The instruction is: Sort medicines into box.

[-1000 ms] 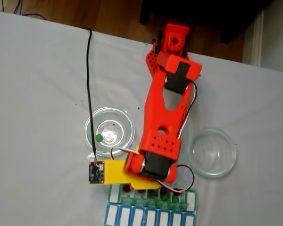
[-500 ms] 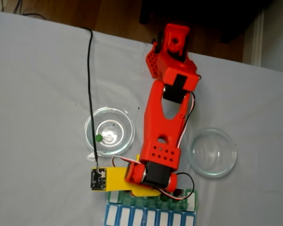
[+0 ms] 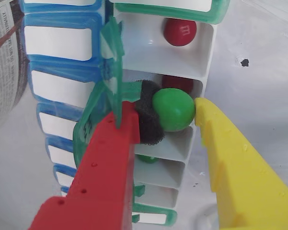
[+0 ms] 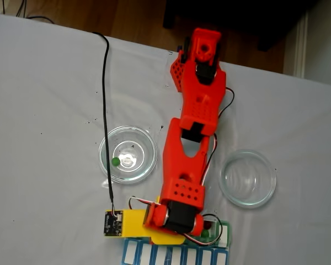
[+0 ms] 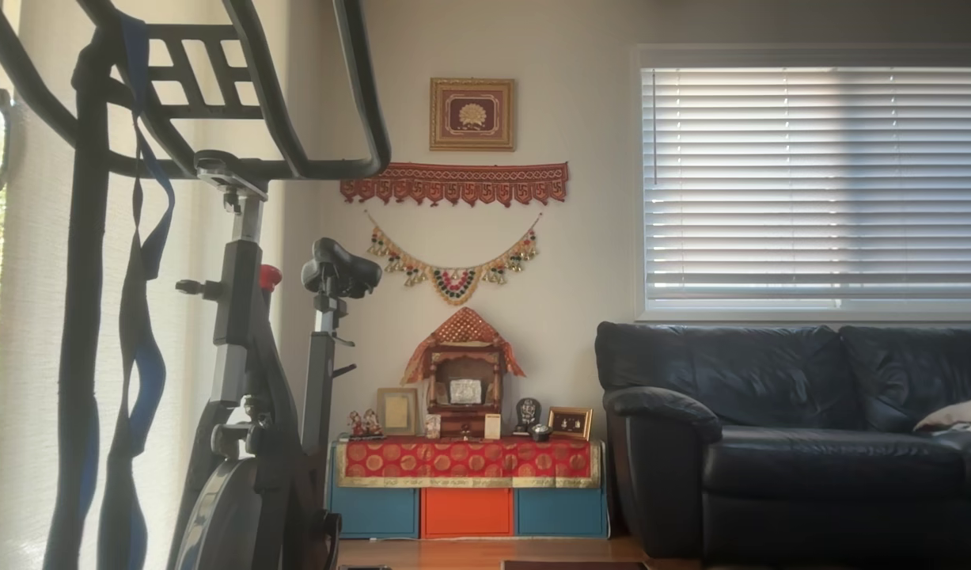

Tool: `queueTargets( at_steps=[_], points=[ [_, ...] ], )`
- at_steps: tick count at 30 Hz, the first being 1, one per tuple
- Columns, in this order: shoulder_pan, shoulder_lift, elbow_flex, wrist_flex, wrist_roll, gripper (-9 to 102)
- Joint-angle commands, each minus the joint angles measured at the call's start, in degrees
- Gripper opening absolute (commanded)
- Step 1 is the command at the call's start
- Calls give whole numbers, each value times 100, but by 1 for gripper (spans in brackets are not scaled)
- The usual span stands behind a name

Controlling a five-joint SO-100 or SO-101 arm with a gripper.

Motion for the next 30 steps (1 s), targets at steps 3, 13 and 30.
queueTargets(
  at_steps=[3, 13, 30],
  points=[
    [-88, 141, -896, 202, 105, 1],
    [-229, -158, -1020, 202, 202, 1],
    [-272, -35, -642, 202, 149, 12]
  ],
)
